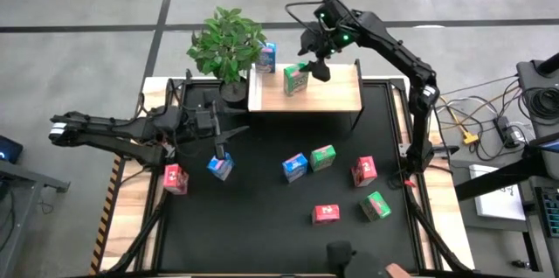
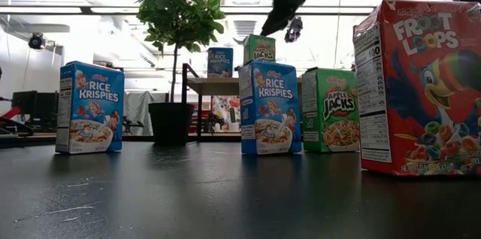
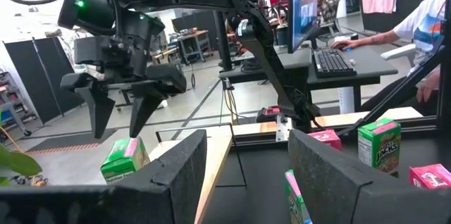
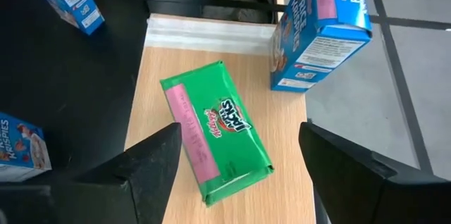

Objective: Stack cereal on shelf
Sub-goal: Put the bottom green cereal box on the shelf

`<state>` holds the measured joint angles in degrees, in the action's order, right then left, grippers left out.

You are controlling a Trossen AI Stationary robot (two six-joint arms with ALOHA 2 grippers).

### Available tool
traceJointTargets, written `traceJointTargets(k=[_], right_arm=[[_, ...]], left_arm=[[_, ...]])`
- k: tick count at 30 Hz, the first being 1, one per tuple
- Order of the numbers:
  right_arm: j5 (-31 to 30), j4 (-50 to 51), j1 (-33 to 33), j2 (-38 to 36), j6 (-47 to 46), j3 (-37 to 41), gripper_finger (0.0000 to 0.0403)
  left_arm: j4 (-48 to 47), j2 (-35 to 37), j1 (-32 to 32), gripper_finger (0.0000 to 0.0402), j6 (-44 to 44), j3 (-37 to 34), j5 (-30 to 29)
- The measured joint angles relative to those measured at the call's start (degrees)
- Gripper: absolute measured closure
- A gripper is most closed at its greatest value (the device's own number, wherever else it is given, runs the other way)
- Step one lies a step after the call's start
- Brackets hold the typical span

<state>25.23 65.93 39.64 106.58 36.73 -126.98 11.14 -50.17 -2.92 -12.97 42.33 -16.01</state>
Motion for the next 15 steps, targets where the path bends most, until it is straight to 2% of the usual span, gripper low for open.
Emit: traceJointTargets(k=[10, 15], right_arm=[[0.1, -0.1, -1.3, 0.4, 3.2, 2.5, 0.0119], [-0.8, -0.8, -2.0, 0.4, 3.8, 4.7, 0.0129]], left_arm=[[-2.0, 0.5, 0.0, 0.0217, -2.3, -0.1, -0.2], [-1.8, 0.7, 0.0, 0.0217, -4.9, -0.1, -3.9]])
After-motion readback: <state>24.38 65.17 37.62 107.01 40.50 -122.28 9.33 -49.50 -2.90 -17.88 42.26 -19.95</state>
